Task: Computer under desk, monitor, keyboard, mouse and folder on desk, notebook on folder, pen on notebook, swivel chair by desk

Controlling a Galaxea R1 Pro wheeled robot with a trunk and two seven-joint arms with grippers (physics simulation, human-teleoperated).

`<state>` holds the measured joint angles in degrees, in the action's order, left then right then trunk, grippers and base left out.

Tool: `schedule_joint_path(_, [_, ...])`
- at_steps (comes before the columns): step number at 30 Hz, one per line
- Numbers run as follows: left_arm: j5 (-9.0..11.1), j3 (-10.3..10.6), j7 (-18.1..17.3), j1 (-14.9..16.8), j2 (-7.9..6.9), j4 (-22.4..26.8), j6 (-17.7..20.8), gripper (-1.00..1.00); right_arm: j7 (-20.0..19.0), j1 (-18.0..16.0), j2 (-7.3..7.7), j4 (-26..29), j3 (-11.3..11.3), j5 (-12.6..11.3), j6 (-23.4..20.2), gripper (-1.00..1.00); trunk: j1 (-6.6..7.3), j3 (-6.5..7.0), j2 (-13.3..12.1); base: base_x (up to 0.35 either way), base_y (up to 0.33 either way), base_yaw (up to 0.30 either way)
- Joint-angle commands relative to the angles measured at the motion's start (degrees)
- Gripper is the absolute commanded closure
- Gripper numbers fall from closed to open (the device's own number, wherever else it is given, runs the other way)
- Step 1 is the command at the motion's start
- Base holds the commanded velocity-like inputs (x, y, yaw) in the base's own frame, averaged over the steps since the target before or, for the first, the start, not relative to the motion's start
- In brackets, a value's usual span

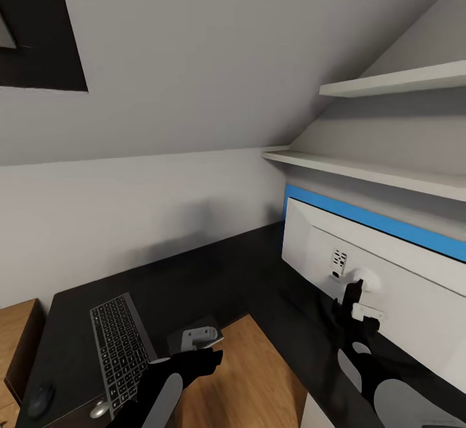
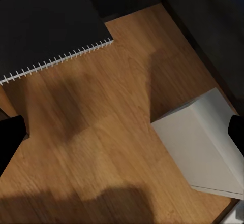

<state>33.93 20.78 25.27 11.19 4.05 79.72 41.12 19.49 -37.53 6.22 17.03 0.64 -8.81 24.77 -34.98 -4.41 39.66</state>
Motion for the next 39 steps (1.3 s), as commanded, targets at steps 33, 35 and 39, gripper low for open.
schedule_joint_path(33, [0.6,0.1,0.6,0.1,0.00,0.0,0.1,-1.00,-0.9,0.0,0.00,0.1,-1.5,2.0,0.6,1.00,-0.02,-0.10,0.1,0.000,0.000,0.000])
schedule_joint_path(35, [0.6,0.1,0.6,0.1,0.00,0.0,0.1,-1.00,-0.9,0.0,0.01,0.1,-1.5,2.0,0.5,1.00,-0.02,-0.10,0.1,0.000,0.000,0.000])
schedule_joint_path(39, [0.6,0.1,0.6,0.1,0.00,0.0,0.1,-1.00,-0.9,0.0,0.02,0.1,-1.4,1.9,0.4,1.00,-0.02,-0.10,0.1,0.000,0.000,0.000])
